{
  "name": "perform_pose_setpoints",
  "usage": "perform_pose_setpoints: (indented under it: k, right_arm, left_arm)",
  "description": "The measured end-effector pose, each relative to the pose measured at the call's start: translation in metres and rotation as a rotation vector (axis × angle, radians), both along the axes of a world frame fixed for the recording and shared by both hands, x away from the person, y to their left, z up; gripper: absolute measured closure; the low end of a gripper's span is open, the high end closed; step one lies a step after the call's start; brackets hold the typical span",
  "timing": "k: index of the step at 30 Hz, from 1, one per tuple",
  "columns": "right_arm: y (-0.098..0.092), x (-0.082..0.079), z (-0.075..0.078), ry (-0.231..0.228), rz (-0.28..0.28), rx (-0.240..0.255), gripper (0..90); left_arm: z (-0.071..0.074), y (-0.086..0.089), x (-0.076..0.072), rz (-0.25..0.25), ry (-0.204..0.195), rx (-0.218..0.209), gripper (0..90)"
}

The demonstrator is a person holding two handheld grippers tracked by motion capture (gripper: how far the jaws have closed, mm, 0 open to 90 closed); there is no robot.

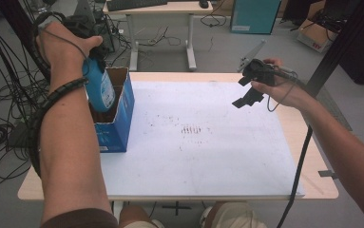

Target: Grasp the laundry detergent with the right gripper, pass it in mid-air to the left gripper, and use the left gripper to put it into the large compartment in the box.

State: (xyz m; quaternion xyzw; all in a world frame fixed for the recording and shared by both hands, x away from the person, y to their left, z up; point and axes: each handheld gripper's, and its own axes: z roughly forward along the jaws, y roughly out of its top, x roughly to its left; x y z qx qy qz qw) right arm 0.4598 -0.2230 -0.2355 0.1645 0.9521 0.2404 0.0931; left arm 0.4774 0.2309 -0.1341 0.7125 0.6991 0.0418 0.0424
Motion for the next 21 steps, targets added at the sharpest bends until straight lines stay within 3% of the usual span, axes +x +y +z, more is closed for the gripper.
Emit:
perform_pose_setpoints:
  k: [15, 21]
  right_arm:
    - [0.004, -0.001, -0.005, -0.005, -0.004, 0.004, 6.8]
    - [0.005, 0.000, -0.007, -0.002, -0.004, -0.003, 6.8]
  left_arm:
    - [-0.037, 0.003, 0.000, 0.003, -0.021, 0.015, 37.1]
    - [-0.055, 0.003, 0.001, -0.001, -0.004, 0.010, 37.1]
